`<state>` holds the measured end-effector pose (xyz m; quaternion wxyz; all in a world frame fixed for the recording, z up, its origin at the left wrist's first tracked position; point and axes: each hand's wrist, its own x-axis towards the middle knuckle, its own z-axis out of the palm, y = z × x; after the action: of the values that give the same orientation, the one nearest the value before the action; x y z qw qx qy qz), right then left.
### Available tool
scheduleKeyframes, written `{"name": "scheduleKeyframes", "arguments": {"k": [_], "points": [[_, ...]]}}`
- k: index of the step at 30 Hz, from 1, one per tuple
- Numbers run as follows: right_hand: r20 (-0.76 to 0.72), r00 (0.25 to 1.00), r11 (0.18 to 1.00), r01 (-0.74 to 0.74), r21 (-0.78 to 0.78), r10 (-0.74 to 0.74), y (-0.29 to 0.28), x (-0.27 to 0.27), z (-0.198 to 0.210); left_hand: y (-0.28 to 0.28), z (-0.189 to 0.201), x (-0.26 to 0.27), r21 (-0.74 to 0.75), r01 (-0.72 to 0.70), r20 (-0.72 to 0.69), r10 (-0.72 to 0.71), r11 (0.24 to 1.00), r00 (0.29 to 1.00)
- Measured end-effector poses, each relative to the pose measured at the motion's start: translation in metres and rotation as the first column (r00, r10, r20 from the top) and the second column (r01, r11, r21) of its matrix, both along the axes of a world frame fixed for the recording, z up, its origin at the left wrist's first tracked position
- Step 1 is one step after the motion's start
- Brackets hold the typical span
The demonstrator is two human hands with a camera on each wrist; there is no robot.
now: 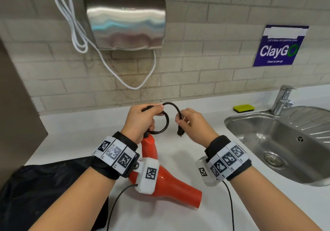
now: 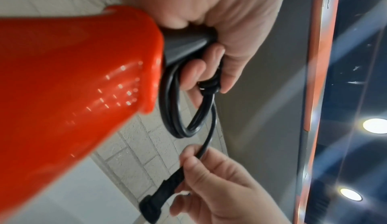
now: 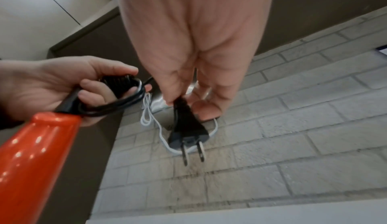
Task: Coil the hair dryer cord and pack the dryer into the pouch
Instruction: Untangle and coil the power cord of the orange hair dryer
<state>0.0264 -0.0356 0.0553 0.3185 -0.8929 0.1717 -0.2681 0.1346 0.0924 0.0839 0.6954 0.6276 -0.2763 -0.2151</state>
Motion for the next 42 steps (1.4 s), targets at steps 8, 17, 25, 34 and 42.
{"name": "scheduleKeyframes", "arguments": {"k": [8,17,25,34,42], "points": [[0.234,0.971,0.972,-0.013,0.237,-0.044,0.005,0.000,0.006,-0.005,0.000,0.002,0.031,-0.013,-0.005,0.013,0.999,1.000],[0.443,0.874,0.766,-0.422,0.485,0.201,0.026,-0.006,0.031,-0.005,-0.002,0.001,0.019,0.034,-0.007,-0.034,0.999,0.999],[0.393,0.918,0.970,-0.135,0.203,0.046,0.031,-0.001,0.016,0.000,0.001,0.000,-0.021,0.052,-0.024,-0.052,0.998,0.998],[0.471,0.882,0.992,-0.064,0.108,0.006,0.034,0.000,0.009,0.000,0.001,-0.001,0.006,0.063,0.016,-0.063,0.998,0.998],[0.413,0.910,0.994,-0.020,0.109,-0.027,0.036,0.017,-0.001,-0.001,0.005,-0.011,0.020,0.212,-0.033,-0.212,0.977,0.977]]}}
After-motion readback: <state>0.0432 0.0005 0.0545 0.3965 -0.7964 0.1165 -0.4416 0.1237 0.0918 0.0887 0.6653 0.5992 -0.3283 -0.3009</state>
